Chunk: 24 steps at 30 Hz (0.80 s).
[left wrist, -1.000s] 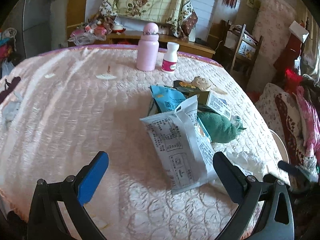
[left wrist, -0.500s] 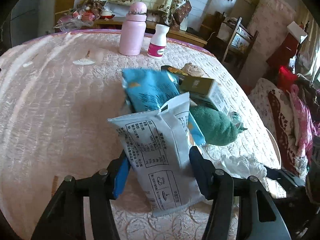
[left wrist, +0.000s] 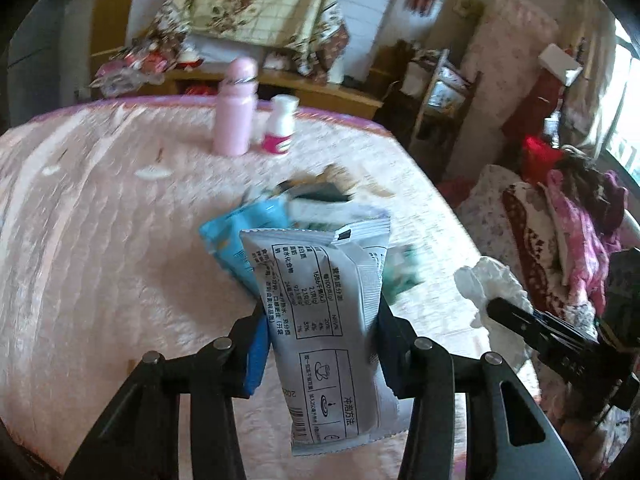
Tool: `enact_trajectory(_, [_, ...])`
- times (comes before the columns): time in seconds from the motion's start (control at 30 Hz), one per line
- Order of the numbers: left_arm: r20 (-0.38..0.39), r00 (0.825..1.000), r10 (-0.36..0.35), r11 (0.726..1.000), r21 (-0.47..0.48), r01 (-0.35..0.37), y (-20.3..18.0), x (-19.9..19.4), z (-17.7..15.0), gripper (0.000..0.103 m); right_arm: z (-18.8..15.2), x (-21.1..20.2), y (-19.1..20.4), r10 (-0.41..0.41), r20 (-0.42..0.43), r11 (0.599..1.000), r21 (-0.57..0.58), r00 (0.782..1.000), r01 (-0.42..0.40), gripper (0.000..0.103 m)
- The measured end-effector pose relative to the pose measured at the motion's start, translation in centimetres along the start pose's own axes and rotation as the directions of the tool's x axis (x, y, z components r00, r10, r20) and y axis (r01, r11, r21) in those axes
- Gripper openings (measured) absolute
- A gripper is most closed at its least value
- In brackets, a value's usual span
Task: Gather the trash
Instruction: 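Carry both items over the cream bucket and open both tools to drop them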
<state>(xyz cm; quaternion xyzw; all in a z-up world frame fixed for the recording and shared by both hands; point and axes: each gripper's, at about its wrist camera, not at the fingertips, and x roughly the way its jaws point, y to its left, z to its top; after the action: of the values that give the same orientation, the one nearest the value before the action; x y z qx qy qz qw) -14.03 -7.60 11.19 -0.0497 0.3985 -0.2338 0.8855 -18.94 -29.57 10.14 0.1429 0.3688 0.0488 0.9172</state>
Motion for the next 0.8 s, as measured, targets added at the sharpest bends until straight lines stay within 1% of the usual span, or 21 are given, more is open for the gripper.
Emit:
enact_trajectory(0.13, [-0.017,0.998,-0.065,0.997,0.049,0.065,-4.0,0.8,1.0,0.049,0.7,-2.3,-2.1,-0.034,0.039,0.999,0.026,0.999,0.033,0.026])
enact_trajectory(0.2, [-0.029,0.996,-0.079,0.994,0.073,0.081,-5.9,1.5,1.2,0.049,1.0,-3.2,-3.8,-0.073,0.049,0.996,0.046,0.996,0.071,0.026])
enact_trajectory(0.27, [-0.052,0.993,-0.103,0.989,0.105,0.108,-8.9,3.0,1.4,0.049,1.2,-4.2,-6.0,-0.113,0.057,0.991,0.076,0.992,0.108,0.026])
enact_trajectory(0.4, [-0.093,0.987,-0.134,0.976,0.158,0.147,-14.1,5.7,1.5,0.049,1.5,-5.7,-10.4,-0.213,0.056,0.972,0.118,0.975,0.205,0.026])
enact_trajectory(0.47, [-0.115,0.982,-0.151,0.968,0.185,0.171,-17.2,7.3,1.6,0.049,1.6,-6.5,-13.2,-0.283,0.048,0.951,0.142,0.958,0.273,0.026])
enact_trajectory(0.53, [-0.145,0.975,-0.171,0.959,0.203,0.198,-20.3,9.2,1.7,0.049,1.7,-7.2,-15.8,-0.328,0.037,0.933,0.168,0.944,0.318,0.027])
enact_trajectory(0.63, [-0.182,0.965,-0.188,0.952,0.21,0.224,-23.4,11.8,1.7,0.049,1.8,-7.5,-19.9,-0.401,0.01,0.897,0.204,0.916,0.391,0.027])
enact_trajectory(0.73, [-0.208,0.959,-0.191,0.95,0.206,0.233,-26.1,15.0,1.6,0.049,2.0,-7.3,-24.2,-0.428,-0.018,0.868,0.27,0.904,0.416,0.027])
enact_trajectory(0.8, [-0.228,0.955,-0.191,0.951,0.199,0.238,-27.1,16.9,1.5,0.049,2.0,-7.0,-26.2,-0.443,-0.032,0.852,0.294,0.896,0.432,0.027])
